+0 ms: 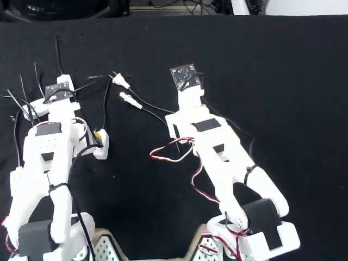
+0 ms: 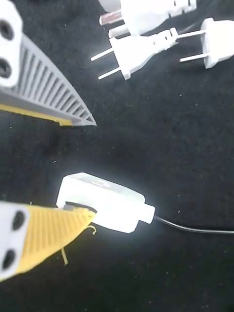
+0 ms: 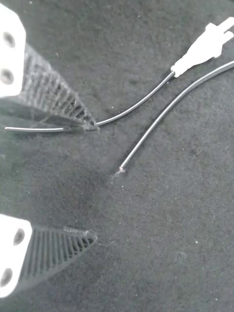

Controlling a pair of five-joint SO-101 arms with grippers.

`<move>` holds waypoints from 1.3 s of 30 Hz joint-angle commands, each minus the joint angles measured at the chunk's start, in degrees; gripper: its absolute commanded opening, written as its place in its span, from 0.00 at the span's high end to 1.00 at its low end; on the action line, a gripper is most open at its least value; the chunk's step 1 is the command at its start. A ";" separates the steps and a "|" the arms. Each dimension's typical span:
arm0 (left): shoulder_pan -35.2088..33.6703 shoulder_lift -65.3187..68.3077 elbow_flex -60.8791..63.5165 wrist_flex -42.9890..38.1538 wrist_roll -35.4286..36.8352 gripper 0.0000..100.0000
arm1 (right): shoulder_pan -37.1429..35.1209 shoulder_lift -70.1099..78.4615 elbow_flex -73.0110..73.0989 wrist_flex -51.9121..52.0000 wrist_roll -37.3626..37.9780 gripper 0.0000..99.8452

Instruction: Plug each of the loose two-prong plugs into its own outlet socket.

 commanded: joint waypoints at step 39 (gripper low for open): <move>-2.42 -0.97 -1.19 -5.01 0.09 0.74 | 1.05 -2.33 -0.40 -0.97 -0.26 0.70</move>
